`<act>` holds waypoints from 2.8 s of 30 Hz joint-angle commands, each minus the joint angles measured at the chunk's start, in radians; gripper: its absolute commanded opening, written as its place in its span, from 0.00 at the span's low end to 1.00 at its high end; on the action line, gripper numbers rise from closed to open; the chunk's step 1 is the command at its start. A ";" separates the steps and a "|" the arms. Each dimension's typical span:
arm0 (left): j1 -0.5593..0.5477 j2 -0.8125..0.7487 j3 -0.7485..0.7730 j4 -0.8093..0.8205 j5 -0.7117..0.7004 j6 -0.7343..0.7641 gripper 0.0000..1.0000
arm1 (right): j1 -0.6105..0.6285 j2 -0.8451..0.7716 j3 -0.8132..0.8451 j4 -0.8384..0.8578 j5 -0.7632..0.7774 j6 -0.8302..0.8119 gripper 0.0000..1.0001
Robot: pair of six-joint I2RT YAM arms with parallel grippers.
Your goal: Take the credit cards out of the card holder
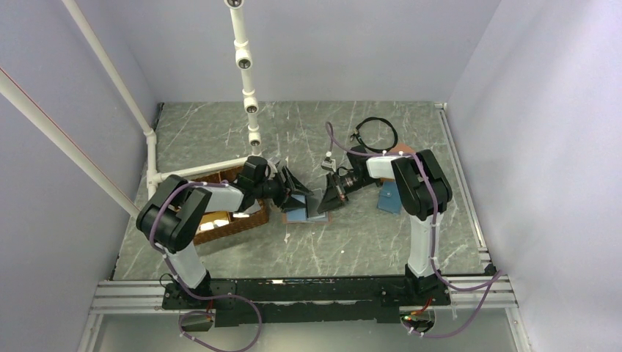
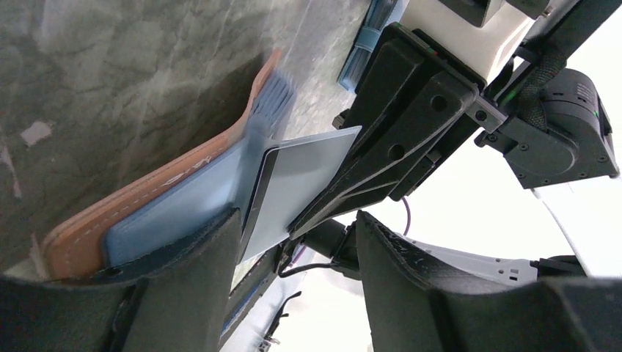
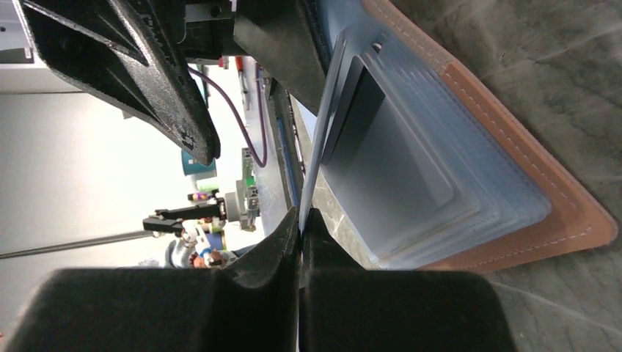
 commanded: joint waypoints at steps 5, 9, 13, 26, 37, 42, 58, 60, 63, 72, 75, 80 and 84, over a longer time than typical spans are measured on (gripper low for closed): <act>-0.005 0.037 -0.009 0.100 0.045 -0.024 0.66 | -0.019 -0.060 -0.010 0.070 -0.163 0.023 0.00; -0.005 0.043 -0.014 0.116 0.049 -0.030 0.66 | -0.018 -0.057 -0.008 0.071 -0.184 0.023 0.00; -0.005 0.048 -0.006 0.122 0.057 -0.029 0.64 | -0.018 -0.059 -0.012 0.083 -0.214 0.030 0.00; -0.020 0.098 0.000 0.336 0.089 -0.116 0.29 | -0.015 -0.037 -0.021 0.126 -0.173 0.091 0.00; -0.024 0.117 -0.017 0.489 0.113 -0.161 0.00 | -0.015 -0.020 0.002 0.056 -0.083 0.046 0.00; -0.032 0.114 0.001 0.441 0.131 -0.117 0.08 | -0.016 -0.024 0.009 0.022 -0.056 0.015 0.00; -0.051 0.055 0.118 -0.185 0.047 0.181 0.66 | -0.021 -0.031 -0.013 0.079 -0.140 0.046 0.00; -0.051 0.053 0.123 -0.225 0.028 0.192 0.68 | -0.021 -0.025 -0.011 0.073 -0.115 0.050 0.00; -0.052 0.061 0.104 -0.148 0.049 0.157 0.67 | -0.020 -0.015 -0.007 0.066 -0.102 0.049 0.00; -0.057 0.122 0.027 0.308 0.131 -0.045 0.40 | -0.019 0.015 0.006 0.021 -0.039 0.027 0.00; -0.057 0.127 0.034 0.362 0.143 -0.060 0.25 | -0.018 0.021 0.012 0.005 -0.028 0.015 0.00; -0.057 0.136 0.037 0.400 0.152 -0.070 0.00 | -0.017 0.022 0.019 -0.017 -0.016 0.005 0.00; -0.057 0.134 0.032 0.416 0.162 -0.062 0.00 | -0.018 0.023 0.033 -0.058 0.009 -0.053 0.00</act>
